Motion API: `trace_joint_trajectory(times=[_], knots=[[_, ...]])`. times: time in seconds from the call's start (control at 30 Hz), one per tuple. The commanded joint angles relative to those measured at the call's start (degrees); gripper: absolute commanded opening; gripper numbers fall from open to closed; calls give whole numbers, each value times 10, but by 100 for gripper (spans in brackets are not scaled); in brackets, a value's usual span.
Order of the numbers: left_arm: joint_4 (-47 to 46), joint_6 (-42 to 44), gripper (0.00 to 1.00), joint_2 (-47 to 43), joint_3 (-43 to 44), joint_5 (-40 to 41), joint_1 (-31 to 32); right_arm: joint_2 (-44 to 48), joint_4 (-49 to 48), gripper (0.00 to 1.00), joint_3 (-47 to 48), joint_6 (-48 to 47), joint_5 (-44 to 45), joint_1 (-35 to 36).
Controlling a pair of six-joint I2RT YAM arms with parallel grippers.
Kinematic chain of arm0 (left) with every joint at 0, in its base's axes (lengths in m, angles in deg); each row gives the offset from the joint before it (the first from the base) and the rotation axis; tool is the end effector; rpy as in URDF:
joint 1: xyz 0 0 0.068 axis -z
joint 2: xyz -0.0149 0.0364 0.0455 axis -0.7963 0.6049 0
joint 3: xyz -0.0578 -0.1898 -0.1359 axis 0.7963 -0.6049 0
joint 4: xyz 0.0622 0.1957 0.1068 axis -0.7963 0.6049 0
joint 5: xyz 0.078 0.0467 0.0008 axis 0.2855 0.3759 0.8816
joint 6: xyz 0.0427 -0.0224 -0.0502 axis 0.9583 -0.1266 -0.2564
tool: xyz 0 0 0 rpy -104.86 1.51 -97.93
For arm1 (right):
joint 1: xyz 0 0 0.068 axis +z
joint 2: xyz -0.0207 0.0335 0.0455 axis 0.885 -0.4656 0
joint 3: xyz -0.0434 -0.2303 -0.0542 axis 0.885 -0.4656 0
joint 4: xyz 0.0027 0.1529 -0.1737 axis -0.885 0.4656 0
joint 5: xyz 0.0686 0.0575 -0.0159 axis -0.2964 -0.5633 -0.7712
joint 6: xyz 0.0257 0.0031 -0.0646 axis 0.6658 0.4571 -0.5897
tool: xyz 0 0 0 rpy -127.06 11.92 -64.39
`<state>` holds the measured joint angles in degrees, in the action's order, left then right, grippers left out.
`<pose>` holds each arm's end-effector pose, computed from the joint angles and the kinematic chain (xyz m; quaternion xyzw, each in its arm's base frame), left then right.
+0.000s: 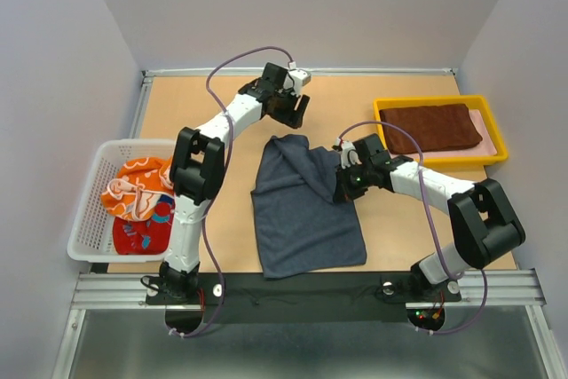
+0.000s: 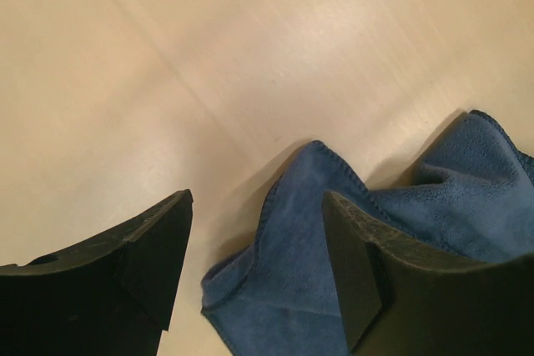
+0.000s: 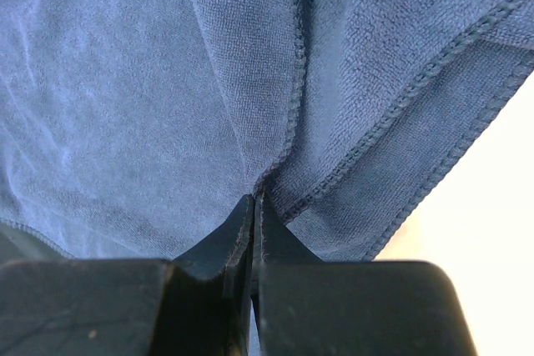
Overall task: Fold and stack the towels
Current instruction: Flatten out the crumpled towel
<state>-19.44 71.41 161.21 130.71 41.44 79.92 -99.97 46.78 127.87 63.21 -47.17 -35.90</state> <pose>0.4139 -0.2293 0.2147 0.3199 0.8379 -0.1948 0.3969 0.2340 0.1427 0.1472 -0.2298 0.9127 0.2733 0.1988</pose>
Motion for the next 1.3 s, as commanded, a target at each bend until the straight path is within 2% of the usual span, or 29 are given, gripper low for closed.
trace_joint_trajectory(times=[0.0, 0.17, 0.57, 0.7, 0.83, 0.87, 1.13, 1.23, 1.27], knots=[[32, 28, 72, 24, 50, -51, 5, 6, -30, 1, -3, 6, -14, 3], [36, 40, 70, 56, 59, -79, 12, 6, -32, 1, -4, 5, -22, 2], [29, 21, 65, 125, 105, -86, 17, 3, -36, 1, -6, 7, -36, 3], [33, 20, 55, 129, 102, -110, 17, 3, -36, 1, -6, 7, -32, 4], [45, 25, 51, 127, 93, -111, 17, 6, -36, 1, -5, 8, -31, 4], [52, 27, 46, 126, 91, -111, 17, 5, -35, 1, -6, 8, -31, 5], [81, 36, 40, 125, 93, -98, 16, 15, -35, 1, -4, 9, -26, 5], [71, 38, 34, 118, 93, -93, 13, 14, -35, 1, 0, 9, -25, 5], [66, 38, 29, 115, 92, -94, 12, 13, -35, 1, 2, 10, -25, 5]])
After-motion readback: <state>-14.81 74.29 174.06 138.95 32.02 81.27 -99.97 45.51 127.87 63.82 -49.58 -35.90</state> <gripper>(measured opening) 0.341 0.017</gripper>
